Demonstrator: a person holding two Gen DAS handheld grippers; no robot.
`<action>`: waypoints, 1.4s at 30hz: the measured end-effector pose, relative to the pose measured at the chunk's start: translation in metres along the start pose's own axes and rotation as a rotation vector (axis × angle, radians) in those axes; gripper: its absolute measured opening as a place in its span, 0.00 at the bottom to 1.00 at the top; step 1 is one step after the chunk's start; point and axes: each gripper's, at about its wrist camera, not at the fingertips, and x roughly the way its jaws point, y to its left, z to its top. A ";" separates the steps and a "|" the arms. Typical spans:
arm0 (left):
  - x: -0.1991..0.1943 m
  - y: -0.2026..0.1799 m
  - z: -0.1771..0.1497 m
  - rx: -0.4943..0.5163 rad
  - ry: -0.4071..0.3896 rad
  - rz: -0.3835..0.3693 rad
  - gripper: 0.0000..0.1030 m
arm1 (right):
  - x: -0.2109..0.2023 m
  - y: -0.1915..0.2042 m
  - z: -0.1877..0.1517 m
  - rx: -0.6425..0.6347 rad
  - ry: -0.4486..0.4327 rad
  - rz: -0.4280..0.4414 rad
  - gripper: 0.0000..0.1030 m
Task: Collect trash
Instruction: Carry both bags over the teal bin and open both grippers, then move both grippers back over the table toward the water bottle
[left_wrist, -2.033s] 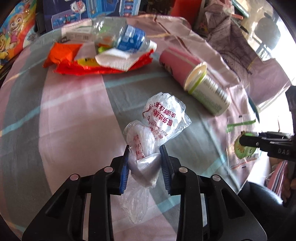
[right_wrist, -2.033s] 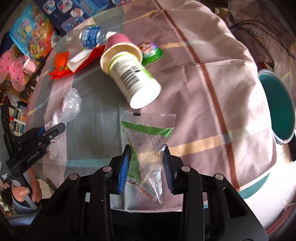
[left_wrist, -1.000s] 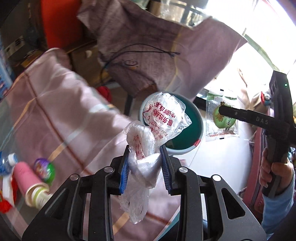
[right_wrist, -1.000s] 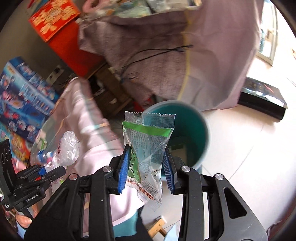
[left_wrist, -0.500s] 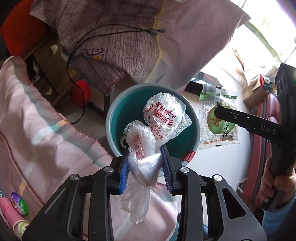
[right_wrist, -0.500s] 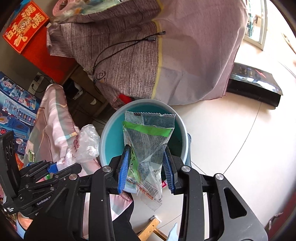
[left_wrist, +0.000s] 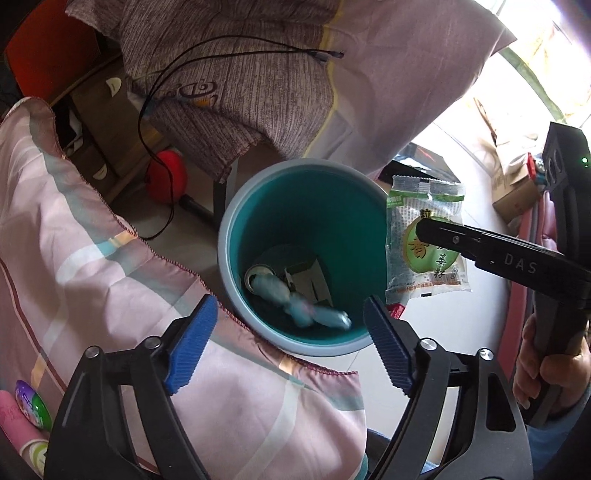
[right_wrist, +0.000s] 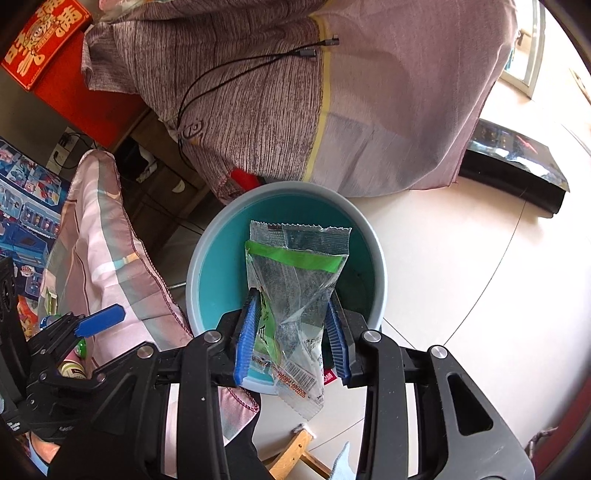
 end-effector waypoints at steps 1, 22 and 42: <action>-0.001 0.001 -0.002 -0.002 -0.001 -0.001 0.82 | 0.001 0.001 0.000 -0.003 0.001 -0.005 0.39; -0.034 0.013 -0.031 -0.047 -0.036 -0.014 0.90 | -0.008 0.016 -0.017 0.025 0.053 -0.049 0.83; -0.120 0.092 -0.104 -0.187 -0.160 0.033 0.93 | -0.027 0.123 -0.049 -0.154 0.069 -0.045 0.83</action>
